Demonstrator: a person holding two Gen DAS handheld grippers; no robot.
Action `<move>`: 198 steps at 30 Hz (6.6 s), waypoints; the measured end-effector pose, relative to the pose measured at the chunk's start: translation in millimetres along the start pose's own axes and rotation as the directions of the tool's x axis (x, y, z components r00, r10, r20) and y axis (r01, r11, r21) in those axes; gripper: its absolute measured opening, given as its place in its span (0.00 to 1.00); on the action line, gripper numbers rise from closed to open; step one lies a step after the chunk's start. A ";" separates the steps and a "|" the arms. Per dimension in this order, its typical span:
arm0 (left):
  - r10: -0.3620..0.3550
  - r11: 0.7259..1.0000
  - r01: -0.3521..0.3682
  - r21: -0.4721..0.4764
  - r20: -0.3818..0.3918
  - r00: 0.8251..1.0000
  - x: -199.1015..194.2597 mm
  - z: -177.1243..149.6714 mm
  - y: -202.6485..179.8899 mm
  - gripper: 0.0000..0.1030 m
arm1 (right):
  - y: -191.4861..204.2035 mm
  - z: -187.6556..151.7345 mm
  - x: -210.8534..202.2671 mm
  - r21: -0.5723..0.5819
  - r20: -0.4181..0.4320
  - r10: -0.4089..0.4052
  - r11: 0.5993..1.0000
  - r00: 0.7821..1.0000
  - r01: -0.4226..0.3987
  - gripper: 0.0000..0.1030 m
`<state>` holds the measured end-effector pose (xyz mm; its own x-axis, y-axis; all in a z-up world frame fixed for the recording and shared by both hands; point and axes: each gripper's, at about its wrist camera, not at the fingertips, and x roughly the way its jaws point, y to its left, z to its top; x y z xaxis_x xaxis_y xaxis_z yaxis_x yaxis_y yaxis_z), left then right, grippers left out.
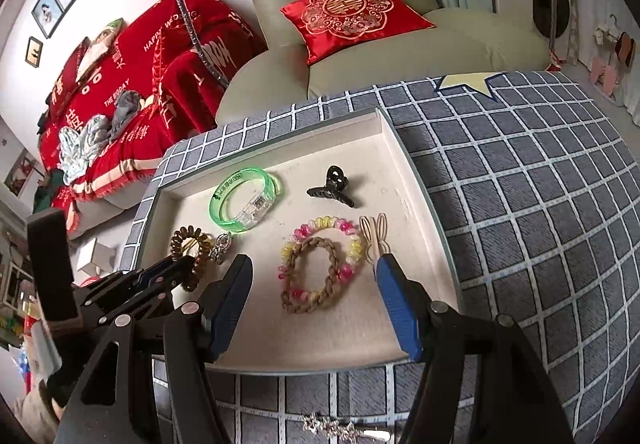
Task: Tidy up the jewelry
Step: 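Lower the brown coiled hair tie into the tray and open the left tool, then withdraw both tools from the tray toward the remaining jewelry, then grasp the purple-stone heart ring with the left tool while the right grasps the silver star hair clip, then carry both items into the tray while the right tool releases the star hair clip there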
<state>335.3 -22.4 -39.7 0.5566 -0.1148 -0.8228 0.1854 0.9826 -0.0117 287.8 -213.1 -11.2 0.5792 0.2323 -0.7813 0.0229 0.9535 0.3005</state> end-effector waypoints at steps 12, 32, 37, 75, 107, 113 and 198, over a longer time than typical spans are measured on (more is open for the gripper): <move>-0.006 1.000 0.006 -0.004 0.016 1.000 -4.3 2.1 -2.1 0.43 | -2.2 -7.1 -14.5 0.007 0.016 0.005 1.000 1.000 -0.005 0.66; 0.026 1.000 -0.025 -0.011 0.103 0.994 -43.2 -2.8 -0.3 1.00 | 7.1 -15.9 -51.8 -0.038 0.131 0.002 0.999 0.991 0.003 1.00; 0.036 0.999 -0.037 0.007 0.118 0.992 -57.7 -13.1 -2.7 1.00 | 4.6 -21.8 -60.8 -0.044 0.103 -0.008 0.999 0.995 0.013 1.00; -0.231 0.963 0.233 0.133 -0.031 0.973 -94.5 -146.3 -80.9 1.00 | -9.5 -94.2 -20.3 -0.446 -0.119 -0.035 0.895 0.992 -0.022 0.69; -0.254 0.931 0.262 0.253 -0.065 0.965 -87.5 -149.1 -131.5 0.33 | -11.8 -107.9 -20.8 -0.400 -0.135 -0.082 0.916 0.987 0.021 0.11; -0.300 0.938 0.307 0.162 -0.070 0.951 -87.5 -147.9 -113.4 0.33 | -17.2 -108.3 -28.2 -0.334 -0.134 -0.061 0.942 0.989 0.013 0.11; -0.113 0.994 0.113 -0.008 0.048 0.992 -15.6 -5.2 -5.1 0.33 | -11.2 13.2 20.0 -0.087 0.045 -0.056 0.994 0.997 0.060 0.11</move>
<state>321.5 -24.8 -29.8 0.5707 -0.2316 -0.7878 0.2410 0.9644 -0.1090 309.8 -221.6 -22.9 0.6132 0.1697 -0.7715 -0.0137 0.9788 0.2044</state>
